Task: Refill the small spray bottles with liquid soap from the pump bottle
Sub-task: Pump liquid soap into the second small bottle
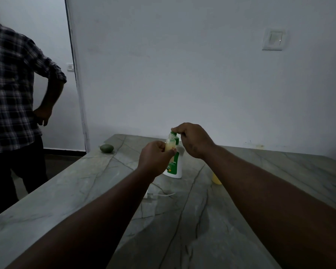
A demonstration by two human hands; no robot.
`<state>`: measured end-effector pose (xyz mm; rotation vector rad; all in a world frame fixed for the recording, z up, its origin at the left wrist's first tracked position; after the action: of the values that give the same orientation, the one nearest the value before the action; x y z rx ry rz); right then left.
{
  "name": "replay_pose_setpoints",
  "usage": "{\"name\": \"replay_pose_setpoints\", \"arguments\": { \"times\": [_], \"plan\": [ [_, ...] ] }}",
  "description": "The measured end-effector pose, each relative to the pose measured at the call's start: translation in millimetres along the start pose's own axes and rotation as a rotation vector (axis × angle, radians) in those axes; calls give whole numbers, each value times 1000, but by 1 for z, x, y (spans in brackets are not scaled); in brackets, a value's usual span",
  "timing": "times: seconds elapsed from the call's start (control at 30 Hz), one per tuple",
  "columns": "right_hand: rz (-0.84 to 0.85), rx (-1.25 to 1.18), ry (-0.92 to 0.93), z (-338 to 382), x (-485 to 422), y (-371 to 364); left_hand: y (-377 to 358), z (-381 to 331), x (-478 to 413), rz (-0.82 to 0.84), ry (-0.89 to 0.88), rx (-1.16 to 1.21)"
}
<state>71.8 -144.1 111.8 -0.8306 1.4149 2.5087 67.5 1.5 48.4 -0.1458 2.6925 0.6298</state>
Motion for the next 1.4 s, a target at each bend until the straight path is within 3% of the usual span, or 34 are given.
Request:
{"name": "replay_pose_setpoints", "arguments": {
  "times": [1.4],
  "plan": [
    [22, 7, -12, -1, 3, -4, -2, 3, 0, 11, -12, -2]
  ]
}}
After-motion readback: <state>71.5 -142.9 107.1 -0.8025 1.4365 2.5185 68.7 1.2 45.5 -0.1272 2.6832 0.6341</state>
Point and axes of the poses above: each hand's wrist, its own x-axis away from the middle knuckle, its own y-axis out of the back of the hand, z = x × y, the point moved 8 cm from there along -x, towards the middle knuckle, and after that the axes turned 3 degrees about -x, right-handed, at the moved point
